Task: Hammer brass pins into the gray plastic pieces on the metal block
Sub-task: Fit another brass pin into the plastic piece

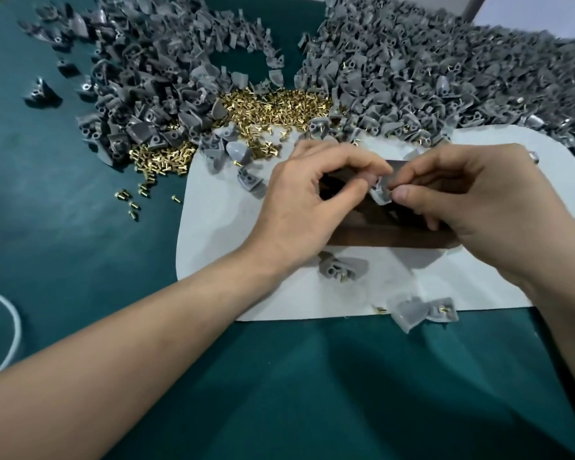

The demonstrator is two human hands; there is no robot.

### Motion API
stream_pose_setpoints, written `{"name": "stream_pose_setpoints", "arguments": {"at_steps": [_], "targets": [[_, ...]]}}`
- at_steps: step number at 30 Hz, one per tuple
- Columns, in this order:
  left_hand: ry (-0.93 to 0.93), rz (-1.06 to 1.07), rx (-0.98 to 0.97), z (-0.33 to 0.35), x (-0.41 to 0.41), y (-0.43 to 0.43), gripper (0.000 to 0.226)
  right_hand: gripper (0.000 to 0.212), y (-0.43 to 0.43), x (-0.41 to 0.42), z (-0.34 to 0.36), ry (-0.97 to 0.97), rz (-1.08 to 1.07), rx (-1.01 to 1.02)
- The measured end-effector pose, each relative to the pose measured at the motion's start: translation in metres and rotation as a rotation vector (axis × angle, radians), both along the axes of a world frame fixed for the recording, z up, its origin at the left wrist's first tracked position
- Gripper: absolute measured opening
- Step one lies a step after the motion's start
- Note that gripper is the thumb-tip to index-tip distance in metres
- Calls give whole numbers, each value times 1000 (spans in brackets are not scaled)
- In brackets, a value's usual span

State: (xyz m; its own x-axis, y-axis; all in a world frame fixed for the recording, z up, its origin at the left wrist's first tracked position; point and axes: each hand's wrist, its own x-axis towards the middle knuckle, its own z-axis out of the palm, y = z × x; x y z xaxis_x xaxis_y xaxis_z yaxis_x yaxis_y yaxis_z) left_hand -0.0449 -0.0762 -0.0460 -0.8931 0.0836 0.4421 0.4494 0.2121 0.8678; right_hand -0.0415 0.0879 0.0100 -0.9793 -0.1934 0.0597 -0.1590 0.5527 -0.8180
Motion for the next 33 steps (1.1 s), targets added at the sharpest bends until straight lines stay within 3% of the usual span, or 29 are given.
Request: {"name": "stream_pose_setpoints", "arguments": {"at_steps": [5, 14, 20, 23, 28, 33], "targets": [[-22, -36, 68, 0, 1, -1, 20, 6, -6, 5, -5, -97, -56, -245], [-6, -70, 113, -3, 1, -1, 14, 15, -8, 9, -17, -24, -146, -225], [9, -85, 127, -6, -1, 0, 9, 16, -4, 9, -19, -36, -98, -227], [1, -72, 109, -6, -2, 0, 7, 10, -2, 7, -21, -9, -53, -181], [32, -34, 75, -5, -4, 1, 11, 9, -4, 8, -22, 167, -10, 83], [45, 37, 23, -2, -2, 4, 6, 9, -3, 6, -24, 214, 7, 140]]}}
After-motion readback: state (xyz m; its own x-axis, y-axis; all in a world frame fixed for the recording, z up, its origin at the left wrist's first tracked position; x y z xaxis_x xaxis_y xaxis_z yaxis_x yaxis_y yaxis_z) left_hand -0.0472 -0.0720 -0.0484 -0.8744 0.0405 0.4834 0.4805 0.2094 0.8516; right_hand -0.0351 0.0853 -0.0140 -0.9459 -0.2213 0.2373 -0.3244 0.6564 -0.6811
